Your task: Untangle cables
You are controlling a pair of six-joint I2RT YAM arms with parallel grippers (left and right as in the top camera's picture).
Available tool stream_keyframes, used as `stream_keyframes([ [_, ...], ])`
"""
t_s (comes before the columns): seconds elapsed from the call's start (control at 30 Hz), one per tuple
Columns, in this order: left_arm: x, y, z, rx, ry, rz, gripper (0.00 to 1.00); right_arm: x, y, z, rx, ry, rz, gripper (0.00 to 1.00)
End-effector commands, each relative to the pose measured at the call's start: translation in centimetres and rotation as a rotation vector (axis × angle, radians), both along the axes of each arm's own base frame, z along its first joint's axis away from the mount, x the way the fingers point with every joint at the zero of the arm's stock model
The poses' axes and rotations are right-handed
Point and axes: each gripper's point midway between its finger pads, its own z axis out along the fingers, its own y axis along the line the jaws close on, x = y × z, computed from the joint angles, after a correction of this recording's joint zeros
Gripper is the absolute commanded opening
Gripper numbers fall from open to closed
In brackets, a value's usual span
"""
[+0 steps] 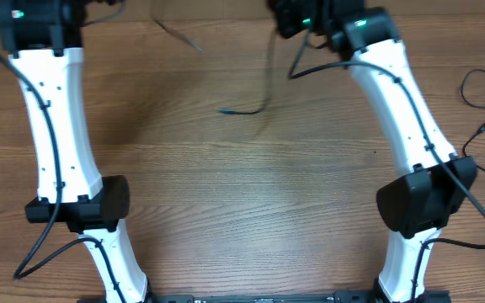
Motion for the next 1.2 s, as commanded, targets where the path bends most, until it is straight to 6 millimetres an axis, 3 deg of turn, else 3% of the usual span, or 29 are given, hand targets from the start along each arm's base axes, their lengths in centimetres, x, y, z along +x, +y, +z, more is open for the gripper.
stream_keyframes([
  [0.0, -0.9, -0.8, 1.6, 0.0, -0.067, -0.079, 1.0, -0.1, 0.1, 1.3, 0.034, -0.013, 0.025, 0.04],
  [0.17, -0.8, -2.1, 1.4, 0.09, -0.116, -0.097, 1.0, -0.7, 1.2, 1.2, 0.035, -0.007, 0.048, 0.04],
  [0.3, -1.1, -5.3, 0.8, 0.259, -0.224, -0.207, 1.0, -1.5, 2.9, 1.1, 0.033, 0.002, 0.08, 0.04],
  [0.4, -1.0, -7.0, -0.8, 0.43, -0.269, -0.247, 1.0, -2.3, 3.8, 1.8, 0.035, -0.008, 0.098, 0.04],
  [0.47, -0.5, -6.6, -2.1, 0.539, -0.251, -0.205, 1.0, -2.9, 3.7, 3.0, 0.039, -0.024, 0.1, 0.04],
  [0.63, 0.7, -3.2, -3.4, 0.702, -0.193, -0.065, 1.0, -5.1, 2.8, 7.6, 0.057, -0.092, 0.096, 0.04],
  [0.87, 1.1, -0.1, -3.5, 0.693, -0.174, -0.034, 1.0, -9.1, 1.1, 13.5, 0.08, -0.182, 0.089, 0.04],
  [1.0, 1.2, -0.8, -4.4, 0.637, -0.175, -0.114, 1.0, -10.8, 0.6, 15.2, 0.086, -0.202, 0.09, 0.04],
  [1.17, 2.5, -3.9, -8.2, 0.583, -0.13, -0.231, 1.0, -11.6, 0.3, 15.5, 0.085, -0.196, 0.089, 0.04],
])
